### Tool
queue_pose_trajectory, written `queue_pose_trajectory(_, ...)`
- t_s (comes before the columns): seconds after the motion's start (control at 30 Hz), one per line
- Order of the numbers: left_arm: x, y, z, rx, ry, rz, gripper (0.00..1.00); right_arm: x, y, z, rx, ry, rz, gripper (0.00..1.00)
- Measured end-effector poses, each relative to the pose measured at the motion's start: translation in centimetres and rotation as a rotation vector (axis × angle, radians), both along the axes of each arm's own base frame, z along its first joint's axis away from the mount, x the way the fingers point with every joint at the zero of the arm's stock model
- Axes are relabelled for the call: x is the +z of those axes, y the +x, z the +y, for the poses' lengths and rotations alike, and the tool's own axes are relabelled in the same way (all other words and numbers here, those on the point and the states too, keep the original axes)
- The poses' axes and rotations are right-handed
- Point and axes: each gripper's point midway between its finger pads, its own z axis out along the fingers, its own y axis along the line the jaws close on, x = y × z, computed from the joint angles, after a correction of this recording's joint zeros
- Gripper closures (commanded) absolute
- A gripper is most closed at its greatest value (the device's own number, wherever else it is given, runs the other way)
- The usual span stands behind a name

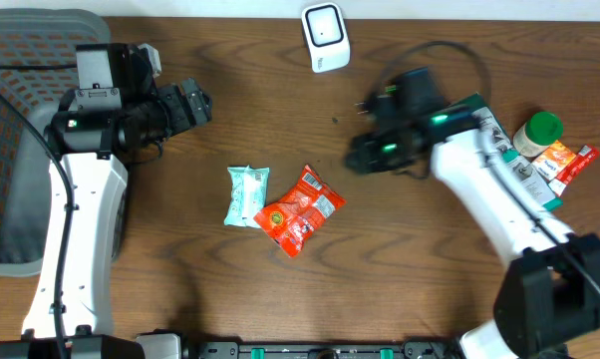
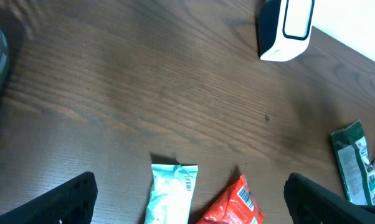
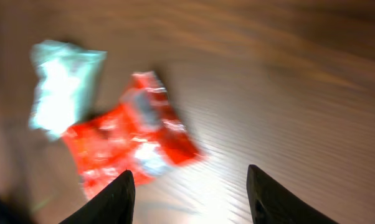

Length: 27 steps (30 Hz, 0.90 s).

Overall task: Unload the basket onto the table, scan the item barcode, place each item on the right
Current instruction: 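Move the right gripper left onto the red snack packet and grasp it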

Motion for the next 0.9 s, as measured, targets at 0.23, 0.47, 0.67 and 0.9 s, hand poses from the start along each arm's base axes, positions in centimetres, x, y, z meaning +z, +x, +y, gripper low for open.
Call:
queue_pose_trajectory(0.23,0.0,0.0,0.0,0.000,0.000,0.000,0.04,-2.5,-2.7,11.1,0.204,0.012,-0.104,0.37)
queue_pose_trajectory(0.47,0.0,0.0,0.0,0.000,0.000,0.000,0.04,-9.2,-4.7,13.1,0.159,-0.128,-0.031,0.43)
queue_pose_trajectory(0.67,0.0,0.0,0.0,0.001,0.000,0.000,0.04,-10.7,-6.7,9.8,0.154,-0.265,0.079,0.41)
queue_pose_trajectory(0.9,0.0,0.0,0.0,0.000,0.000,0.000,0.04,-11.1,-7.1,2.4,0.164,-0.480,0.171,0.39)
